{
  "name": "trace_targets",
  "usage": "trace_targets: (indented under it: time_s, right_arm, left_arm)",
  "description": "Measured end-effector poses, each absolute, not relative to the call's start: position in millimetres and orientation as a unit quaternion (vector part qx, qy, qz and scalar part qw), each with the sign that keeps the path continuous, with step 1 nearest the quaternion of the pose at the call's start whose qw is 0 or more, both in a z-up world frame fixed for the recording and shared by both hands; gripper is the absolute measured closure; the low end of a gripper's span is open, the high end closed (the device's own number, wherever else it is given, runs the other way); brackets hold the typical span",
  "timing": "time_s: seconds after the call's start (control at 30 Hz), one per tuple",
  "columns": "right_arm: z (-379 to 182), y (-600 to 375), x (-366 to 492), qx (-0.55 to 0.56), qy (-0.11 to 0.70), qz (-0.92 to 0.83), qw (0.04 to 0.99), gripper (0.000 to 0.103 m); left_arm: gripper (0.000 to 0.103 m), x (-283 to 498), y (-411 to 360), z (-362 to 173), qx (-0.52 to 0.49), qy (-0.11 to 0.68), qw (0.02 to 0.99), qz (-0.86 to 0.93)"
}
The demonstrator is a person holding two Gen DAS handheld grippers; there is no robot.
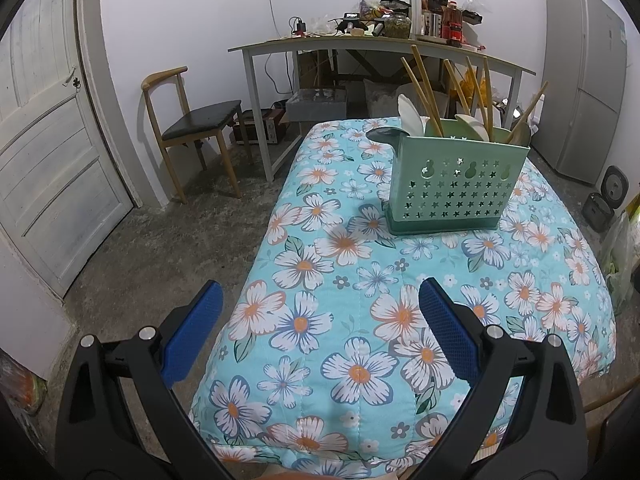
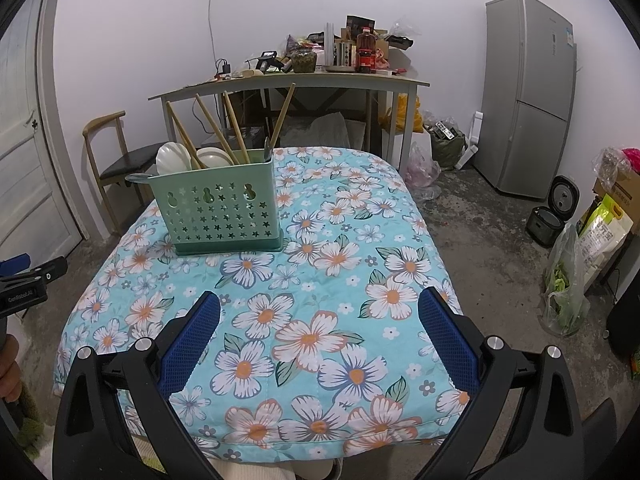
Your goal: Organize utensils
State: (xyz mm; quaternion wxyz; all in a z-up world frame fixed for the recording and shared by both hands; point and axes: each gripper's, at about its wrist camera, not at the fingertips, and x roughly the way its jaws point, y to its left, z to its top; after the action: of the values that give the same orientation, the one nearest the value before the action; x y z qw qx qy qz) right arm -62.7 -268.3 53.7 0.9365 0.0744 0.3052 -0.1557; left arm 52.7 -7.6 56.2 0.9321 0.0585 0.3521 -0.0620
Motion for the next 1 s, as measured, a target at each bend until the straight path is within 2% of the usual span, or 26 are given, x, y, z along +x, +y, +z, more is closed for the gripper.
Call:
trace_targets:
  time_s: [1.0]
  right_arm:
    - [53.3,-266.9,-62.5,0.074,0.306,-0.153,0.937,0.006]
  left_arm:
    - [0.008,53.3,-7.6,56.7,0.058,0.353,0.932,-0.062]
